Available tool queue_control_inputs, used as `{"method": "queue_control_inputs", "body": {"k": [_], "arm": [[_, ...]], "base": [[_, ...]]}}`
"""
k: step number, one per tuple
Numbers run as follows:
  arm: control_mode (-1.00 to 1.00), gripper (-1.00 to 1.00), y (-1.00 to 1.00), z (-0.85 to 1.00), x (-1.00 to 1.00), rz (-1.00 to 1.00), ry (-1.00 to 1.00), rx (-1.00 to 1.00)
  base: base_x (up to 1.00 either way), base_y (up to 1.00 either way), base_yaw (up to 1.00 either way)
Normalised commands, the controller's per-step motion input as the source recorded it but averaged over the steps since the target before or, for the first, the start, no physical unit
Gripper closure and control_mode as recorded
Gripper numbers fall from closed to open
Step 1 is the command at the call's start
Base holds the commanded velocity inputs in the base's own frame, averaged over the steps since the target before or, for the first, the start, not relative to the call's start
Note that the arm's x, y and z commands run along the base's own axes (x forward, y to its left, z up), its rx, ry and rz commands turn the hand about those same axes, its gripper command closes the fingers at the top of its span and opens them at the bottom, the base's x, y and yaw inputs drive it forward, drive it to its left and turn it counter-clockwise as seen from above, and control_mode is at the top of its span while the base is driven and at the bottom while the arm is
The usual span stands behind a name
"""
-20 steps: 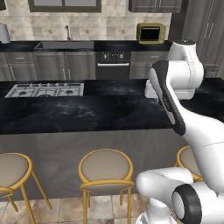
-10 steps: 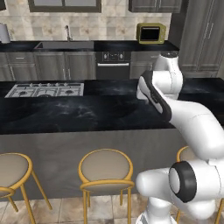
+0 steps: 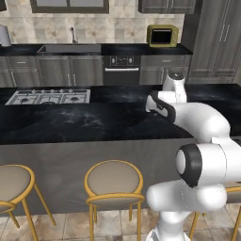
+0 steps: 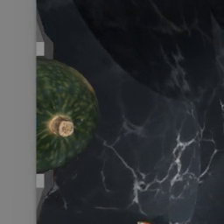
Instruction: Open the fridge, remove the peach, squash, and shrimp, and place them on any counter.
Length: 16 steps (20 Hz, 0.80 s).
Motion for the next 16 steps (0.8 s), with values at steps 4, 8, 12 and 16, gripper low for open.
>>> {"method": "queue_control_inputs", "body": {"k": [4, 8, 12, 16], "arm": [[-1.0, 1.0, -0.19, -0.49, 0.49, 0.0, -0.04, 0.0], [-1.0, 1.0, -0.16, -0.51, 0.56, 0.0, -0.03, 0.0], [-1.0, 1.0, -0.13, -0.33, 0.42, 0.0, -0.02, 0.01], [-1.0, 1.0, -0.18, -0.18, 0.42, 0.0, 0.0, 0.04]], "base": [[0.0, 0.0, 0.0], [0.0, 0.0, 0.0], [0.0, 0.0, 0.0], [0.0, 0.0, 0.0]]}}
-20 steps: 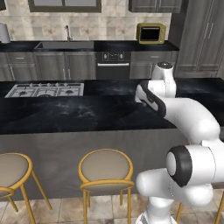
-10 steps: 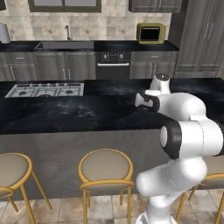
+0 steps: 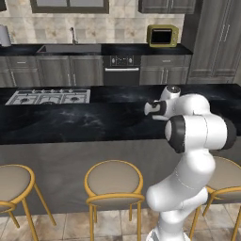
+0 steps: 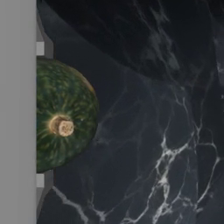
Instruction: Open the fridge, remove the peach, squash, and shrimp, and place them on any counter.
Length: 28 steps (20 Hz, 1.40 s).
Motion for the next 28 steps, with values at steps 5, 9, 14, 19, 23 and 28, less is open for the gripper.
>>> {"method": "queue_control_inputs", "body": {"k": [5, 9, 14, 19, 23, 28], "arm": [[-1.0, -1.0, -0.05, -0.21, 0.21, 0.0, 0.0, 0.02], [-1.0, -1.0, 0.0, -0.1, 0.03, 0.0, 0.0, 0.0], [-1.0, -1.0, 0.0, 0.24, 0.0, 0.04, 0.02, 0.03], [-1.0, -1.0, 0.0, 0.61, 0.0, 0.03, 0.16, 0.01], [-1.0, -1.0, 0.0, 0.94, -0.16, 0.0, 0.06, 0.0], [-1.0, -1.0, 0.0, 1.0, -0.72, 0.0, 0.02, 0.0]], "base": [[0.0, 0.0, 0.0], [0.0, 0.0, 0.0], [0.0, 0.0, 0.0], [0.0, 0.0, 0.0], [0.0, 0.0, 0.0], [0.0, 0.0, 0.0]]}}
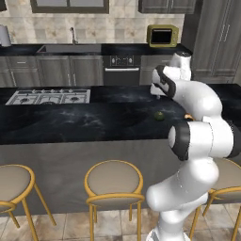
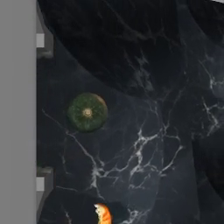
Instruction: Open the fridge, remove the peach, squash, and shrimp, and place them on any counter.
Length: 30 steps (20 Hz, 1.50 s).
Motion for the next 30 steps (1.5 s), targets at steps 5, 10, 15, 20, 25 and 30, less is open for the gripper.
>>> {"method": "queue_control_inputs", "body": {"k": [5, 10, 15, 20, 25, 30], "arm": [[-1.0, -1.0, 0.1, 0.94, -1.0, 0.0, 0.05, 0.0], [-1.0, -1.0, 0.24, 0.46, -1.0, 0.0, 0.07, -0.01], [-1.0, -1.0, 0.45, -0.02, -1.0, 0.01, -0.06, -0.01], [-1.0, -1.0, 0.5, -0.27, -1.0, 0.0, -0.28, 0.0], [-1.0, -1.0, 0.07, -0.3, -0.99, 0.0, -0.11, 0.0], [-1.0, -1.0, 0.06, 0.01, -0.46, 0.05, -0.17, -0.01]], "base": [[0.0, 0.0, 0.0], [0.0, 0.0, 0.0], [0.0, 0.0, 0.0], [0.0, 0.0, 0.0], [0.0, 0.0, 0.0], [0.0, 0.0, 0.0]]}}
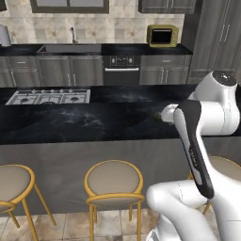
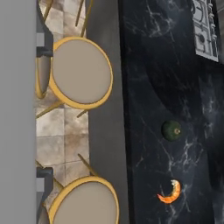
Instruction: Open the fridge, remove the peach, squash, and shrimp, and place them on any counter.
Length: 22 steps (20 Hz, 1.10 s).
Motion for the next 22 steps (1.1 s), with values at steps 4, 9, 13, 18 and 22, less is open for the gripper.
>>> {"method": "queue_control_inputs", "body": {"k": [4, 9, 13, 18, 22], "arm": [[-1.0, -1.0, 0.31, 0.08, -0.41, 0.03, -0.05, -0.08], [-1.0, -1.0, 0.36, 0.11, -0.32, 0.0, 0.0, -0.1], [-1.0, -1.0, 0.0, 0.11, -0.01, 0.01, 0.0, -0.01], [1.0, -1.0, 0.0, 0.0, 0.0, 0.03, 0.01, 0.0], [1.0, -1.0, 0.0, 0.0, 0.0, 0.0, 0.0, 0.0]], "base": [[0.0, 0.0, 0.0], [0.0, 0.0, 0.0], [0.0, 0.0, 0.0], [0.0, 0.0, 0.04], [-0.12, 0.0, 0.0]]}}
